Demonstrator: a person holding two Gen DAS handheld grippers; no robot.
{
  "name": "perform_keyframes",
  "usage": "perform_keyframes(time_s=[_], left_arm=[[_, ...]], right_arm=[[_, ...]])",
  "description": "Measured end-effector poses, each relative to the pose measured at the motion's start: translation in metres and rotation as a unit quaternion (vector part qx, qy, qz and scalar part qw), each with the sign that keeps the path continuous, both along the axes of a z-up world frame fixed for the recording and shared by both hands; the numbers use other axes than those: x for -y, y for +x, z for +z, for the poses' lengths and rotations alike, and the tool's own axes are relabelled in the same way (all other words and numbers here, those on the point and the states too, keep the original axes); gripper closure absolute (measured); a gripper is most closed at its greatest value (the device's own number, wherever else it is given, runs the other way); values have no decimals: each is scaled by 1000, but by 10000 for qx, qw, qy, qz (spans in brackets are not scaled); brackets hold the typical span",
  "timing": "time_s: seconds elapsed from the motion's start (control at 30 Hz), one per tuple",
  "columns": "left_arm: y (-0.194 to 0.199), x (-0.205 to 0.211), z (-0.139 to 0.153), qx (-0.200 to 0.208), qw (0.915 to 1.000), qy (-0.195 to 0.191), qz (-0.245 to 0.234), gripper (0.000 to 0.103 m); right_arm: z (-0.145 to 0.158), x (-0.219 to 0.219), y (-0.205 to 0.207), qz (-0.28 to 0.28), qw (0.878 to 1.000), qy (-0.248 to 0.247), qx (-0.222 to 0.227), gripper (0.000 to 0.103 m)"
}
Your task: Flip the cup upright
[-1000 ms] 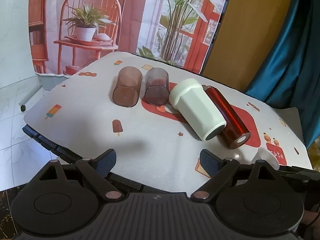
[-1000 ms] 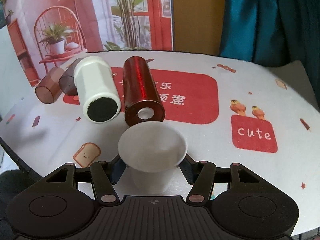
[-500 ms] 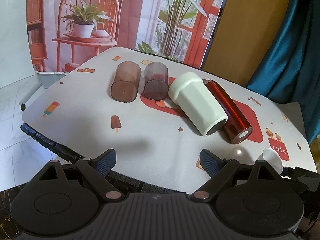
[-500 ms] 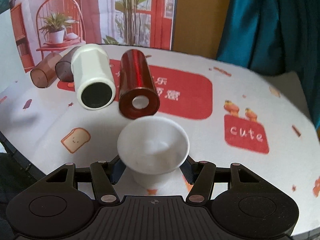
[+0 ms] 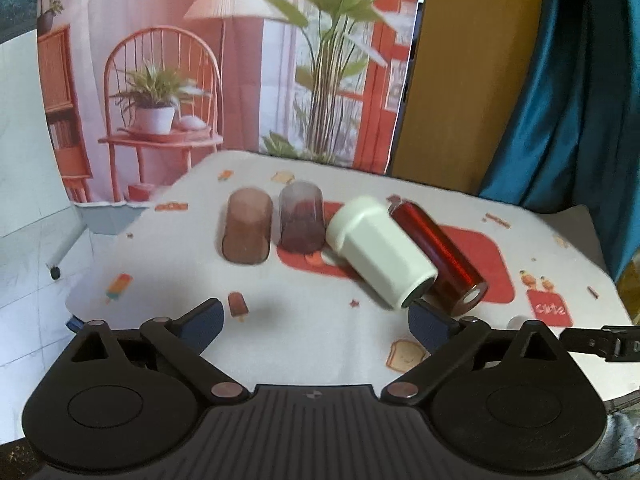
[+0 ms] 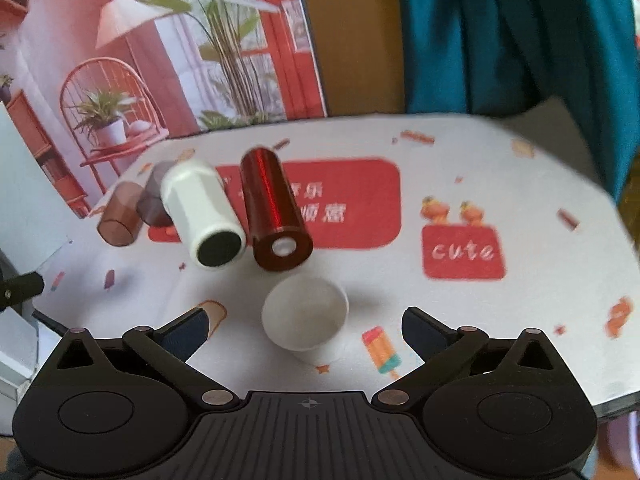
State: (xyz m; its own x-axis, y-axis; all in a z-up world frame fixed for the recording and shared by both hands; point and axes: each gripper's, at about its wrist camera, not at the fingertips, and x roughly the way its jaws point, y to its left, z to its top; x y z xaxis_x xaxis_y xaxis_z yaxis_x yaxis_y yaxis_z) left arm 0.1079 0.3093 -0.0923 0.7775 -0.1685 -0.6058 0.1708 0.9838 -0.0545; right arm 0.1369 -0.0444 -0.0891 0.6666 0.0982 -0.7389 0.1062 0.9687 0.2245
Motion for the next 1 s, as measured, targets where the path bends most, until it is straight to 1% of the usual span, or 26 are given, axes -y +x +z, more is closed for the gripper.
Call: perform_keyframes(time_s=[0.1,0.2,0.3,0.43,0.57,0.73,0.87,1.0], left_arm=[[-9,-1,14,25,10000,-7,-52,0],[-21,2,26,71,9994,229,-264,0],[-38,1,35,198,9985,331,-389,0],[-56,2,40,296,9981,339,-412,0],[-73,7,35,413,9975,441,-362,0],[-80,10,26,391,9976,488,-304,0],[-81,13,24,357,9975,525,-313,0],[-82,12,25,400,9973,523,-326,0]], right_arm=[[23,-7,-17,50,9998,-125,172,0],[40,-18,-32,122,9994,-160,290,0],[51,-32,-48,189,9990,-162,381,0],[53,-47,-66,177,9988,-261,385,0],[53,-55,-81,84,9982,-405,444,0],[51,-60,-91,130,9970,-606,460,0],[53,-63,-94,190,9957,-716,556,0],[53,-61,-96,186,9955,-707,610,0]])
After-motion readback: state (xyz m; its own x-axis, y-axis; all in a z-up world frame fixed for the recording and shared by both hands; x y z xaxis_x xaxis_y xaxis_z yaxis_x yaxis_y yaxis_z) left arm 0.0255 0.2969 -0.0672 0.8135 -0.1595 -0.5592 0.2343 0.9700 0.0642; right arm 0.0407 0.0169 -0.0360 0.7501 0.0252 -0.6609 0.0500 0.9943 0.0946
